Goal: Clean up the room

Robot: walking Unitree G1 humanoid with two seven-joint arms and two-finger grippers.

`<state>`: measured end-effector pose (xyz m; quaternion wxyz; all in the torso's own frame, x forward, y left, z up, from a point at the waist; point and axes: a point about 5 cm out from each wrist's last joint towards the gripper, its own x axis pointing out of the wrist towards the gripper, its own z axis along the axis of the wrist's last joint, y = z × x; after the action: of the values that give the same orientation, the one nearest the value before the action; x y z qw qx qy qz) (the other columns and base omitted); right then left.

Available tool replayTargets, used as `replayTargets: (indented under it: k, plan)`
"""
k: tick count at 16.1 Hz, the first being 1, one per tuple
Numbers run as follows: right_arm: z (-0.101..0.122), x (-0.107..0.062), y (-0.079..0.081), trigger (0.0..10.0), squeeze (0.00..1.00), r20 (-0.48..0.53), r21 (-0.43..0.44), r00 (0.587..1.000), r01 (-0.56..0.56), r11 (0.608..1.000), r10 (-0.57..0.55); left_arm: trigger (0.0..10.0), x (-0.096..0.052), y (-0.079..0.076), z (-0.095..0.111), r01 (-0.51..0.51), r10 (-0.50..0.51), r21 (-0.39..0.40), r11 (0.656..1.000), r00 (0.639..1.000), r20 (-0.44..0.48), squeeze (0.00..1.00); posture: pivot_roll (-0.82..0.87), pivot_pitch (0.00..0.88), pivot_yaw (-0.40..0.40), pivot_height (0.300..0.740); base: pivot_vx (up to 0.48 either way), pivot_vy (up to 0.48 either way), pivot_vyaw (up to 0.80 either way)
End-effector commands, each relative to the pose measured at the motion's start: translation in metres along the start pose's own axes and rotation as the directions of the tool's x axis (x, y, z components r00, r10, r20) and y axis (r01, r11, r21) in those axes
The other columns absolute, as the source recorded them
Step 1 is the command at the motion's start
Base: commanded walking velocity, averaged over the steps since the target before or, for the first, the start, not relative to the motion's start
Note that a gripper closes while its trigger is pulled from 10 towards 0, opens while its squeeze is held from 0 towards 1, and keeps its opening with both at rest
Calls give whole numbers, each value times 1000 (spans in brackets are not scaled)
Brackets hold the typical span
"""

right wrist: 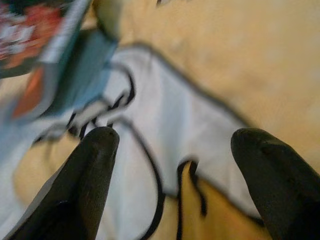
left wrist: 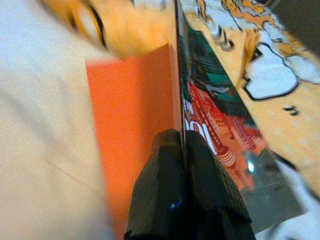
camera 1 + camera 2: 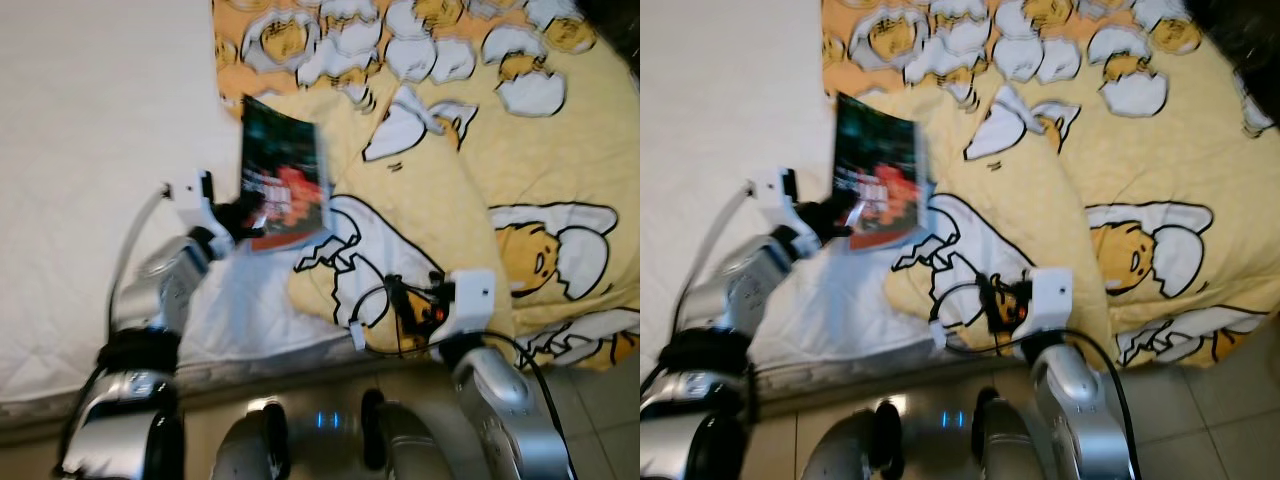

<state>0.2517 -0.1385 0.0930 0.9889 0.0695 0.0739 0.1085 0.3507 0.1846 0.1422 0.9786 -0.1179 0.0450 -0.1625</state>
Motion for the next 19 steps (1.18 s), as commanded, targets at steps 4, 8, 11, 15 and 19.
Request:
replayTargets:
  k: [4,8,11,15,19]
  plan:
    - [26,14,-19,10000,0,150,-79,981,138,987,-125,0,-25,6,14,-167,144,219,961,982,119,0,-24,0,39,740,0,0,0]
    - [21,25,-21,10000,0,139,-82,985,117,990,-105,0,-37,14,8,-233,212,241,942,971,107,0,17,0,11,740,0,0,0]
    - [19,29,-16,10000,0,149,-85,984,108,990,-95,10000,-32,6,3,-243,226,278,929,970,93,0,20,0,5,740,0,0,0]
    - [11,29,-15,10000,0,140,-93,987,98,991,-85,10000,-18,-10,4,-160,135,329,931,986,98,0,-3,0,8,740,0,237,0]
    - [9,27,-16,10000,0,143,-102,986,102,990,-87,10000,-12,-15,5,-130,103,350,928,990,95,0,-16,0,11,740,0,480,0]
